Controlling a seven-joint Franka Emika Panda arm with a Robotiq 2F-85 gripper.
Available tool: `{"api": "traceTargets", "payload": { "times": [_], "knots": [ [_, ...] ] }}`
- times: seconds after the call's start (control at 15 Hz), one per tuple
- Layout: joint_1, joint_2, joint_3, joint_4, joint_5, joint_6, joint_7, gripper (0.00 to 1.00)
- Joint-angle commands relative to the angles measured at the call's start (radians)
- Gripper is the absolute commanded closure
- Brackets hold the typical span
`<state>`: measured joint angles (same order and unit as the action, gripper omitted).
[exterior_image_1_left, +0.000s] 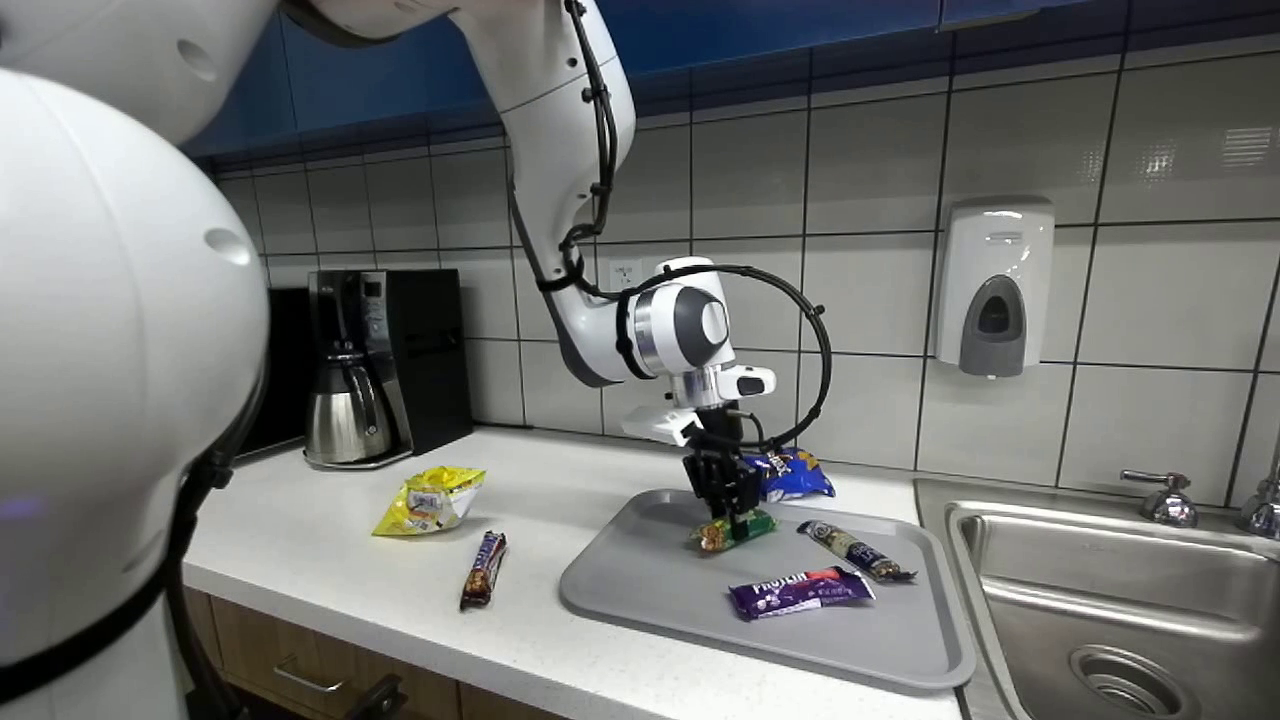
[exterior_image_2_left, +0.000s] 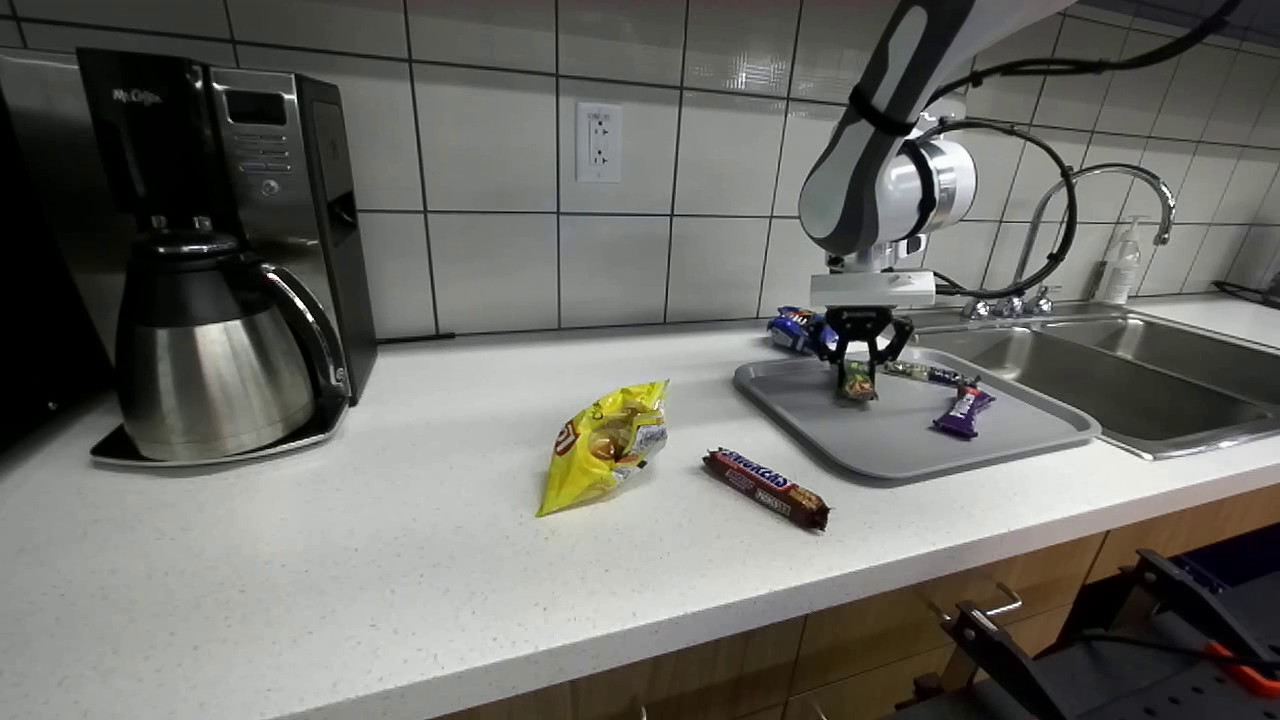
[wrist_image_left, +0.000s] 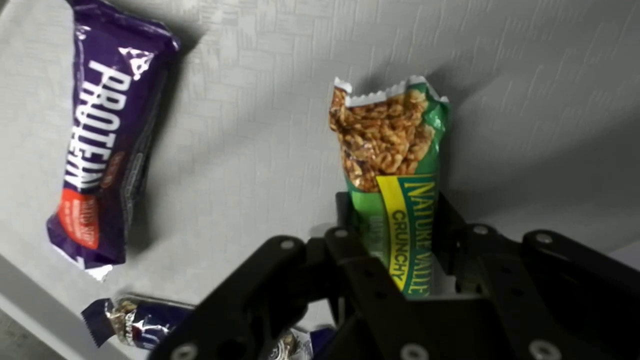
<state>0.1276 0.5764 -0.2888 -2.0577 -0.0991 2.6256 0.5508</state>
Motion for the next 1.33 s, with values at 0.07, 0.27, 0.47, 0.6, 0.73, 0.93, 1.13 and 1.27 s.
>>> {"api": "traceTargets", "payload": {
  "times": [0.07, 0.27, 0.47, 0.6, 0.73, 0.93, 1.13, 1.27],
  "knots": [
    [0.000, -0.068, 0.004, -0.029, 0.002, -0.019, 0.000, 0.87],
    [0.005, -0.095, 0.012, -0.039, 0.000, -0.024, 0.000, 0.87],
    [0.014, -0.119, 0.023, -0.048, -0.002, -0.027, 0.001, 0.87],
    [0.021, -0.133, 0.036, -0.056, -0.002, -0.029, -0.001, 0.87],
    [0.032, -0.144, 0.049, -0.064, -0.003, -0.031, 0.004, 0.87],
    [0.054, -0.160, 0.069, -0.071, -0.005, -0.035, 0.014, 0.87],
    [0.075, -0.173, 0.088, -0.078, -0.006, -0.035, 0.021, 0.87],
    [0.088, -0.179, 0.103, -0.078, -0.004, -0.042, 0.023, 0.87]
  ]
}}
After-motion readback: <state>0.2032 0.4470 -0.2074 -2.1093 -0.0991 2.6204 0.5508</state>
